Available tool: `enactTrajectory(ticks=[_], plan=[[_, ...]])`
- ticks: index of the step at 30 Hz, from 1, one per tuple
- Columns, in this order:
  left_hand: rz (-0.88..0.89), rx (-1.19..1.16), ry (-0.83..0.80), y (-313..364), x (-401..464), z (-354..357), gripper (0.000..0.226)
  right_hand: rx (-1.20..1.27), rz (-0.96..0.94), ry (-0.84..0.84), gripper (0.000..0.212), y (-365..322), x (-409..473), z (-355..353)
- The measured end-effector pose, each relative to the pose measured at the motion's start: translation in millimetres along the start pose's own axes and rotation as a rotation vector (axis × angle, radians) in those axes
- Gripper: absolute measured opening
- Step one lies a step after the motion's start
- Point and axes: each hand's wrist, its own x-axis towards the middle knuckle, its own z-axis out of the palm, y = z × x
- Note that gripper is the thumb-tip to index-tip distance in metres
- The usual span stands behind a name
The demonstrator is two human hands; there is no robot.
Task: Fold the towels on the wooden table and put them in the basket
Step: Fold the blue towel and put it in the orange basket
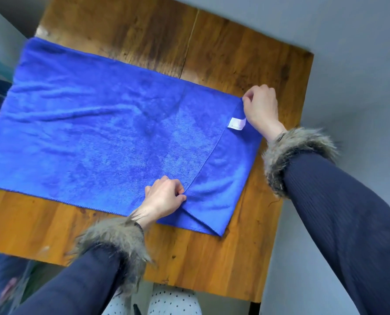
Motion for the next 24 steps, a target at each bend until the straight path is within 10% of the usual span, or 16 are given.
enactTrajectory(ticks=[11, 24], plan=[[0.142, -0.045, -0.066, -6.9, -10.7, -4.2, 0.008, -0.064, 0.029, -0.261, 0.052, -10.5, -3.2, -5.9], [0.082, -0.277, -0.077, -10.2, -3.1, -5.6, 0.018, -0.049, -0.13, 0.049, 0.026, -7.0, -21.1, -4.1]])
